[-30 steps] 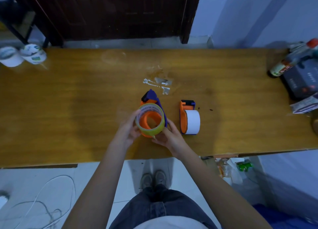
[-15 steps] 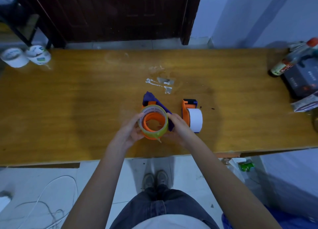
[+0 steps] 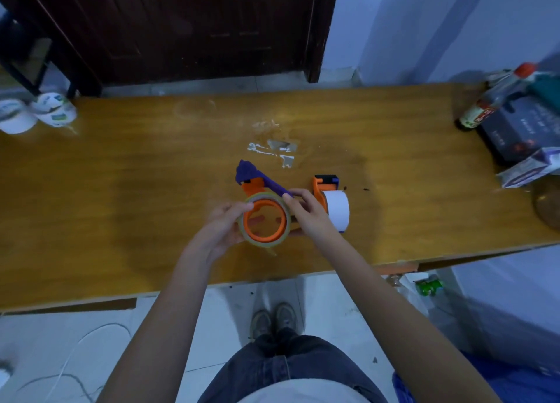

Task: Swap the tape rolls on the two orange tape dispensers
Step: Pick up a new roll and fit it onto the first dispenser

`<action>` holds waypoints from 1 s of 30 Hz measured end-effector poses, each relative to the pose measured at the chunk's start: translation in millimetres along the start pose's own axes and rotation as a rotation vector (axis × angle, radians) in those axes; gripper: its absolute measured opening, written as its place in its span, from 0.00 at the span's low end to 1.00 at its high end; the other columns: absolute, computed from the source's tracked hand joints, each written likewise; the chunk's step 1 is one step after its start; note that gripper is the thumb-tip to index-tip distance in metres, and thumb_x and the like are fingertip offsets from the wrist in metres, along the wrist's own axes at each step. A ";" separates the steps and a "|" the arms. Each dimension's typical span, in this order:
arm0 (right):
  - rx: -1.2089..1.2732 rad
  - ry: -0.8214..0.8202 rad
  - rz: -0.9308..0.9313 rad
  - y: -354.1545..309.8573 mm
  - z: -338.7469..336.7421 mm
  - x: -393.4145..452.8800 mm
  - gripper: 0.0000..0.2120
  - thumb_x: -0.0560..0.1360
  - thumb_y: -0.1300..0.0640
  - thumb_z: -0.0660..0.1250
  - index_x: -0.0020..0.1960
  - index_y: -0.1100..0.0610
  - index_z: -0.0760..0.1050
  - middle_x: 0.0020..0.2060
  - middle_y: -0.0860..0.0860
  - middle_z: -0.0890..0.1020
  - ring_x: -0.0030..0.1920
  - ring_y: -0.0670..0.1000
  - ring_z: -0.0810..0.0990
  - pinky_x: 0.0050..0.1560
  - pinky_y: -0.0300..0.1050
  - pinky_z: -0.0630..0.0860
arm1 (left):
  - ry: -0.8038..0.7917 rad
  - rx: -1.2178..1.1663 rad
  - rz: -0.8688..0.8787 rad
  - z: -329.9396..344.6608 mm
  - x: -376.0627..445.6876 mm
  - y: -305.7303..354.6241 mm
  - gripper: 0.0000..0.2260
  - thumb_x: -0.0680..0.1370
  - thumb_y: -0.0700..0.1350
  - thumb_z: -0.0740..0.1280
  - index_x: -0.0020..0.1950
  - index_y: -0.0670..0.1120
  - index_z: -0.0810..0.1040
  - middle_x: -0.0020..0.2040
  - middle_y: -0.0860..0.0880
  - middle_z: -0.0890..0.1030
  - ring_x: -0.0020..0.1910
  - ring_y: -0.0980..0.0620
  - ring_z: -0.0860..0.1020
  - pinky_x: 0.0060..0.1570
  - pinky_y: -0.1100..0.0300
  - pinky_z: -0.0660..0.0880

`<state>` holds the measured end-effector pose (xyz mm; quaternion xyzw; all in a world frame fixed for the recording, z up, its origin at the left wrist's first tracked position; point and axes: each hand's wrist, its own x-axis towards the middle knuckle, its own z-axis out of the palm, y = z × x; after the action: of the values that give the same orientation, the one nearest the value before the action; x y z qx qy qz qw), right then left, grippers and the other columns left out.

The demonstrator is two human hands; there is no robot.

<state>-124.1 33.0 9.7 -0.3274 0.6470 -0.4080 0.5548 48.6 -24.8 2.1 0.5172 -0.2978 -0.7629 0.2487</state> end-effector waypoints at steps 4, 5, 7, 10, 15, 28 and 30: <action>-0.006 -0.003 0.010 -6.1 0.9 0.8 0.15 0.77 0.45 0.62 0.60 0.49 0.69 0.52 0.52 0.80 0.50 0.49 0.81 0.41 0.45 0.83 | 0.054 -0.007 0.033 1.2 1.7 -1.0 0.09 0.74 0.42 0.69 0.49 0.42 0.71 0.44 0.44 0.80 0.41 0.49 0.81 0.31 0.59 0.79; -0.005 -0.008 0.022 -6.9 0.3 1.6 0.14 0.77 0.45 0.62 0.59 0.49 0.70 0.51 0.52 0.79 0.50 0.50 0.81 0.43 0.47 0.83 | 0.063 -0.008 0.038 1.5 1.3 -1.6 0.08 0.74 0.42 0.69 0.46 0.43 0.70 0.44 0.44 0.80 0.40 0.50 0.81 0.31 0.59 0.79; -0.010 -0.032 0.048 -8.7 -1.3 2.0 0.14 0.76 0.46 0.63 0.59 0.49 0.70 0.51 0.52 0.79 0.50 0.48 0.80 0.46 0.49 0.82 | 0.078 -0.007 0.042 3.2 -1.1 -1.2 0.08 0.74 0.42 0.69 0.43 0.44 0.70 0.42 0.46 0.80 0.37 0.51 0.83 0.31 0.58 0.80; -0.018 -0.080 0.114 -10.1 -5.4 0.9 0.15 0.75 0.47 0.65 0.59 0.50 0.69 0.47 0.50 0.78 0.47 0.45 0.78 0.45 0.48 0.82 | 0.112 0.009 0.044 6.3 -2.4 3.0 0.08 0.74 0.43 0.70 0.42 0.46 0.71 0.40 0.47 0.80 0.30 0.53 0.83 0.34 0.55 0.82; -0.163 -0.101 0.147 -12.4 -5.3 6.0 0.23 0.72 0.44 0.69 0.61 0.54 0.70 0.49 0.49 0.79 0.45 0.46 0.80 0.40 0.39 0.79 | 0.115 0.330 0.088 18.9 -7.7 16.3 0.12 0.70 0.50 0.73 0.42 0.47 0.72 0.38 0.48 0.80 0.32 0.52 0.80 0.27 0.63 0.76; 0.410 -0.070 0.294 21.8 -5.9 9.1 0.17 0.78 0.64 0.61 0.66 0.60 0.69 0.54 0.58 0.79 0.52 0.57 0.80 0.42 0.52 0.82 | 0.017 1.294 0.773 40.3 -31.2 -2.4 0.40 0.64 0.63 0.72 0.72 0.49 0.63 0.72 0.48 0.64 0.71 0.50 0.63 0.68 0.55 0.61; 0.527 -0.069 0.310 21.9 -8.7 8.7 0.14 0.78 0.63 0.60 0.64 0.59 0.71 0.53 0.57 0.80 0.53 0.58 0.79 0.40 0.52 0.83 | 0.023 1.488 0.927 33.4 -33.7 -9.9 0.38 0.67 0.60 0.72 0.72 0.52 0.62 0.74 0.47 0.63 0.72 0.47 0.64 0.68 0.53 0.62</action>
<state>-133.6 36.7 -13.3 -0.0833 0.5417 -0.4610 0.6980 28.1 11.9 26.3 0.3796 -0.8959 -0.1875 0.1348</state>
